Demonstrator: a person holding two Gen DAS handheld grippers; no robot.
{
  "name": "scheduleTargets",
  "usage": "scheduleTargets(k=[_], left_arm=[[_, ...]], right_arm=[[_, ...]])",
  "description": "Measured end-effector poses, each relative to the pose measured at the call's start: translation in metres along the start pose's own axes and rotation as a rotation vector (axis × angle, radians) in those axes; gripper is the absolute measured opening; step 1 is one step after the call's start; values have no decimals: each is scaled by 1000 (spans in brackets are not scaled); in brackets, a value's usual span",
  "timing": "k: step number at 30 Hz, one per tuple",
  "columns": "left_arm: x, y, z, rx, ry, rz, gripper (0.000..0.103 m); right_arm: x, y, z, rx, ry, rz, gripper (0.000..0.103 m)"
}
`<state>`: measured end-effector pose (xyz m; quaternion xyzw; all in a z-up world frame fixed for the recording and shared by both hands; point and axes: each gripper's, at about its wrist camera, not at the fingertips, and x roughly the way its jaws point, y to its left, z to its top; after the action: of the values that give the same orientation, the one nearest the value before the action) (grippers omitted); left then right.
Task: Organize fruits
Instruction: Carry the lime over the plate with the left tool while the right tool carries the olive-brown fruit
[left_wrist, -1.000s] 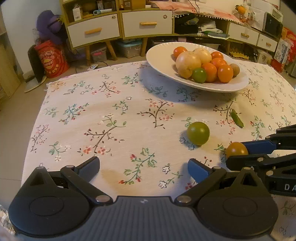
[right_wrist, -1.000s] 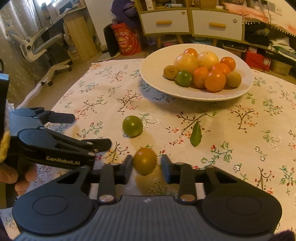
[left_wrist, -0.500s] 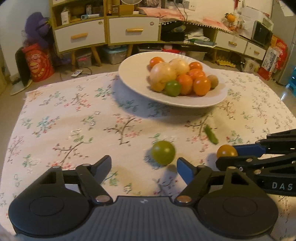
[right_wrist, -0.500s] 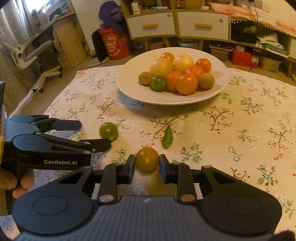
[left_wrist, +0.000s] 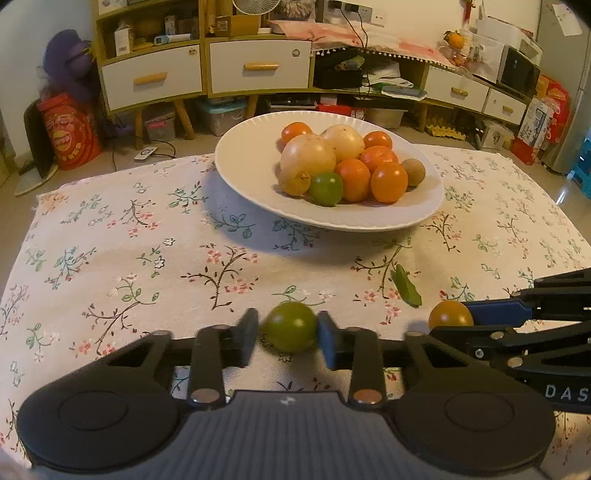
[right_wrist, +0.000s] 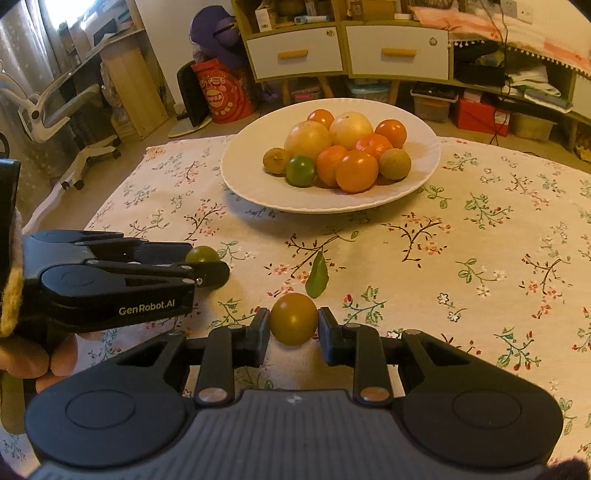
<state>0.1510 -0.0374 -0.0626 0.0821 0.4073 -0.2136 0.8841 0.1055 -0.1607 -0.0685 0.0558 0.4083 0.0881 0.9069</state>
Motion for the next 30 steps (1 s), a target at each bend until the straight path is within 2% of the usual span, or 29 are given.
scheduleTargets(k=[15, 30], left_arm=[[-7, 0, 3, -6, -7, -8, 12], [-23, -4, 22, -59, -99, -44, 12]], right_arm=[[-4, -6, 3, 16, -12, -2, 25], [-12, -25, 25, 111, -93, -6, 25]])
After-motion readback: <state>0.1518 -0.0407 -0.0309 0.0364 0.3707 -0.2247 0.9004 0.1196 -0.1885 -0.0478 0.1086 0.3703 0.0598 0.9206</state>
